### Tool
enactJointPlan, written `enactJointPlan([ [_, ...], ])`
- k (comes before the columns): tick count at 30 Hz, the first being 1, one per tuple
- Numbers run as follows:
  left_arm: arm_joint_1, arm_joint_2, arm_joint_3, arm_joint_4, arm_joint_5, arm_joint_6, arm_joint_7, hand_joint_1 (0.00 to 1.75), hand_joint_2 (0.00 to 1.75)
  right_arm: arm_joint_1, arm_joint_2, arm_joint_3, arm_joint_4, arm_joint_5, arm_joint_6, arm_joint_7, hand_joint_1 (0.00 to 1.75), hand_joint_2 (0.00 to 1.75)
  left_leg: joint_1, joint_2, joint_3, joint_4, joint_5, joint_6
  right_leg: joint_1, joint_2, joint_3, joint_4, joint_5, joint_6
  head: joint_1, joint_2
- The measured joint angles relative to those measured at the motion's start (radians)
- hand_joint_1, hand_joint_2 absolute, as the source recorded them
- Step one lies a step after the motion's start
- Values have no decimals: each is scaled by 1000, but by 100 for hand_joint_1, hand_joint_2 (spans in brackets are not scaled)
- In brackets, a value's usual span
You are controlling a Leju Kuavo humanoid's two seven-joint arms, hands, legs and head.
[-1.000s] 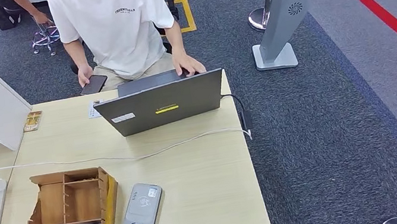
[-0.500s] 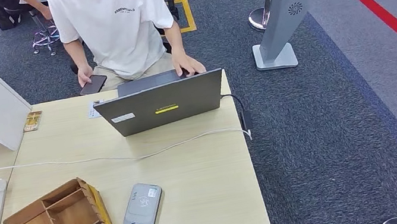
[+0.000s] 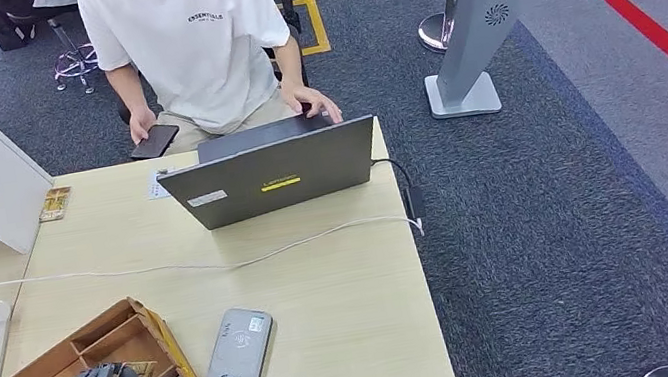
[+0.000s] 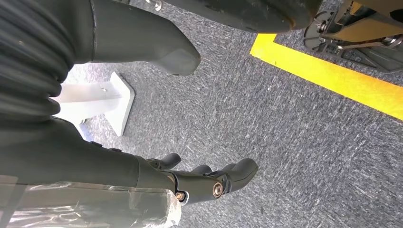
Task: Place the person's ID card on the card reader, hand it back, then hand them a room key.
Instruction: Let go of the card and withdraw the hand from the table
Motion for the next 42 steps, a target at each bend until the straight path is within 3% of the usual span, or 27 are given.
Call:
enactJointPlan([
  [11, -2, 55, -81, -159, 11, -1, 31, 175, 175, 0, 0, 0, 0, -6, -2, 0, 0, 175, 0, 0, 0, 0, 0, 0, 0, 0, 0, 0, 0, 0, 0, 0],
  [15, -75, 80, -115, -212, 12, -18, 49, 175, 175, 0, 0, 0, 0, 4, 3, 0, 0, 175, 0, -3, 0, 0, 1, 0, 0, -2, -1, 0, 0, 0, 0, 0],
  [19, -319, 89, -123, -167, -31, -56, 88, 175, 175, -5, 0, 13, 0, 44, 26, -8, 0, 175, 0, -10, -3, 1, 7, 0, 0, -10, -1, 0, 3, 0, 0, 0],
  [24, -668, 95, -115, 87, -95, -47, 115, 175, 175, -24, 2, 52, 0, 71, 58, -12, 0, 175, 0, -10, -5, 0, 14, -3, 0, -10, -4, 1, 11, -3, -1, 0],
  [30, -988, 116, -97, 512, -216, -21, 176, 175, 175, -33, 2, 105, 0, 76, 90, -21, 0, 175, 1, -6, -8, 0, 18, -4, 1, -5, -8, 1, 15, -4, -1, 0],
  [34, -1118, 125, -87, 729, -243, -7, 192, 175, 175, -34, 2, 125, 0, 72, 100, -20, 0, 175, 1, -5, -9, 0, 18, -4, 1, -5, -9, 2, 16, -4, -1, 0],
  [38, -1168, 126, -84, 835, -245, -5, 196, 0, 175, -35, 1, 132, 0, 68, 104, -17, 0, 175, 1, -5, -10, 0, 18, -4, 1, -5, -10, 2, 15, -4, -2, 0],
  [42, -1183, 122, -82, 886, -234, -9, 187, 0, 175, -34, 0, 133, 0, 60, 108, -9, 0, 175, 1, -5, -10, 0, 18, -4, 1, -4, -11, 2, 15, -4, -1, 0],
])
